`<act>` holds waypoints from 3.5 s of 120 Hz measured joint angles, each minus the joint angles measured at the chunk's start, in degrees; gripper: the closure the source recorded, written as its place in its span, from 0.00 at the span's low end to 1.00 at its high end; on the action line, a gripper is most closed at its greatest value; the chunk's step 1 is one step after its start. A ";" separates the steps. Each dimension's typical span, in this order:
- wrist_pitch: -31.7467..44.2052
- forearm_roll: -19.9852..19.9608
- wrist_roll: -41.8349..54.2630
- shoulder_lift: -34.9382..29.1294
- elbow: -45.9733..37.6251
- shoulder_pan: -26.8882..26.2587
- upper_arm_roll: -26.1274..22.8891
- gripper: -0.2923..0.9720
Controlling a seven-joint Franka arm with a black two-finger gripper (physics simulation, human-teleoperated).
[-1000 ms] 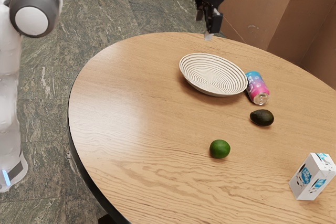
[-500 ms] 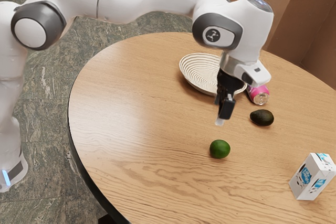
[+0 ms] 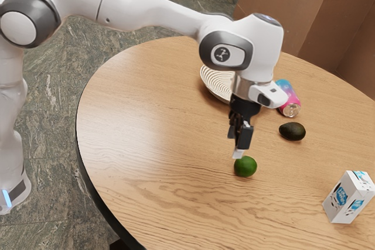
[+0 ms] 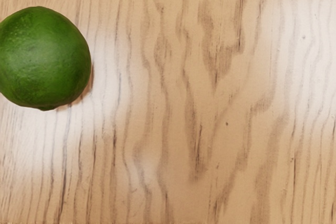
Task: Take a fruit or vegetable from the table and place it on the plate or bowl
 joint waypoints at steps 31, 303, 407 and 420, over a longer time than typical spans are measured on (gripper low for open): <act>0.86 -0.79 -1.04 0.07 -2.06 0.06 0.03 0.23; 0.69 0.30 9.28 14.18 9.20 7.74 -2.59 0.23; 0.71 0.51 10.88 17.58 12.34 8.39 -2.67 0.23; 0.69 0.52 11.10 18.24 12.81 8.40 -2.75 0.23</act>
